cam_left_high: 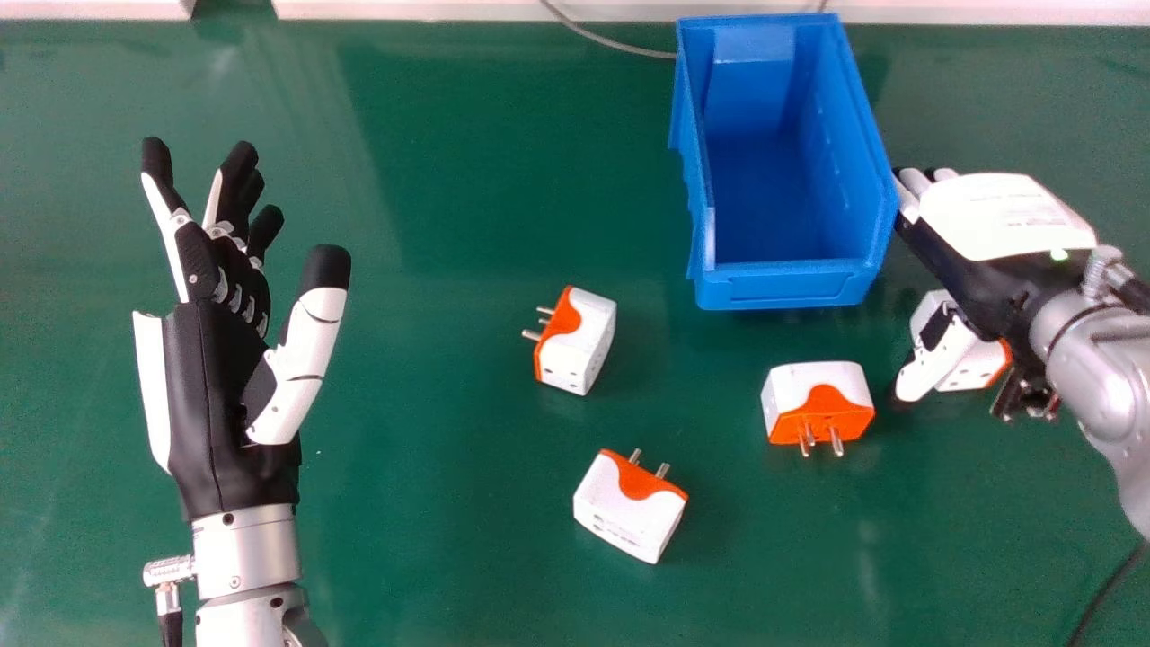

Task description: Pick all objects and put in blue box

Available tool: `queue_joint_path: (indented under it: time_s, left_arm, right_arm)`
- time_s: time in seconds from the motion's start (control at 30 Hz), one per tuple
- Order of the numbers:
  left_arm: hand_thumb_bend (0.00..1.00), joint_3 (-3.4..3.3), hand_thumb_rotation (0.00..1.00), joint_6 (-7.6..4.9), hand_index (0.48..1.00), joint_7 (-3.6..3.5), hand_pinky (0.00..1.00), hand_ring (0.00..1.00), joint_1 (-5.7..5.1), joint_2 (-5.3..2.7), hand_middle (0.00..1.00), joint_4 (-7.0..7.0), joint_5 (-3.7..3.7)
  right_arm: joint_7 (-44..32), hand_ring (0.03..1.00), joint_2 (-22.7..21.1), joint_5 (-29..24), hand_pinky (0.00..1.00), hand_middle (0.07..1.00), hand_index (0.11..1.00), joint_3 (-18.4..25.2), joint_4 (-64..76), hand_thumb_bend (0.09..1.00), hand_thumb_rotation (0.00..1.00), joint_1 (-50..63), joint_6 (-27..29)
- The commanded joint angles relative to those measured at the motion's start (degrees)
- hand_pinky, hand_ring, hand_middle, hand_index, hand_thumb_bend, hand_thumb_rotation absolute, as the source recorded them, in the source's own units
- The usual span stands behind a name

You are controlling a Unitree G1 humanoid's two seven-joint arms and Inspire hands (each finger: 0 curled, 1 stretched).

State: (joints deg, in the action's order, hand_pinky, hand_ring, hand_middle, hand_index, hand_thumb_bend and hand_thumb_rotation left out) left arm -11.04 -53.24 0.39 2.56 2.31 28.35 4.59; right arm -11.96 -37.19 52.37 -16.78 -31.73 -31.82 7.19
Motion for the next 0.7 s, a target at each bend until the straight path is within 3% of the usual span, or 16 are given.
queue_joint_path:
  time_s: [0.0,0.1,0.2,0.23,0.4,0.5,0.6,0.67]
  left_arm:
    - [0.65,0.04,0.57,-0.93,0.931,-0.15,0.92,0.95,0.34,0.05,0.94,-0.72,-0.16]
    - [0.66,0.08,0.57,-0.53,0.932,-0.16,0.93,0.95,0.41,-0.10,0.94,-0.92,0.10]
    - [0.66,-0.08,0.57,-0.57,0.931,0.04,0.92,0.95,0.54,0.04,0.94,-0.88,-0.22]
    - [0.67,-0.15,0.57,-0.47,0.931,0.21,0.93,0.96,0.49,0.06,0.94,-1.01,-0.43]
    - [0.66,-0.20,0.56,-0.68,0.929,-0.29,0.93,0.95,0.54,0.04,0.94,-1.05,0.57]
    - [0.67,-0.30,0.56,-0.69,0.929,-0.20,0.93,0.96,0.77,0.05,0.93,-0.85,0.52]
    - [0.68,-0.25,0.56,-0.80,0.927,-0.41,0.92,0.95,1.22,0.17,0.93,-0.47,0.56]
    - [0.68,-0.22,0.56,-0.58,0.927,-0.30,0.93,0.95,1.28,0.16,0.93,-0.66,0.26]
  right_arm:
    - [1.59,0.971,-2.34,0.78,0.86,0.990,0.966,-2.05,-5.50,0.990,0.06,-4.78,2.60]
    - [2.53,0.935,-1.71,0.83,0.79,0.976,0.941,-4.90,-12.65,0.943,0.08,-8.83,4.63]
    - [4.06,0.896,-0.80,1.73,0.73,0.963,0.910,-8.12,-19.13,0.922,0.09,-12.23,5.47]
    - [3.96,0.895,-0.41,2.33,0.73,0.969,0.910,-9.48,-21.29,0.913,0.10,-13.51,5.28]
    - [2.46,0.897,0.74,3.27,0.72,0.973,0.888,-13.99,-28.07,0.912,0.11,-17.44,3.36]
    - [0.47,0.899,0.96,2.96,0.72,0.975,0.888,-15.37,-29.48,0.910,0.11,-18.50,1.64]
    - [-1.04,0.933,0.93,2.27,0.72,0.997,0.897,-16.12,-29.90,0.967,0.14,-18.89,0.56]
    - [-1.89,0.938,0.81,1.90,0.72,0.998,0.897,-16.52,-29.96,0.973,0.14,-18.84,0.00]
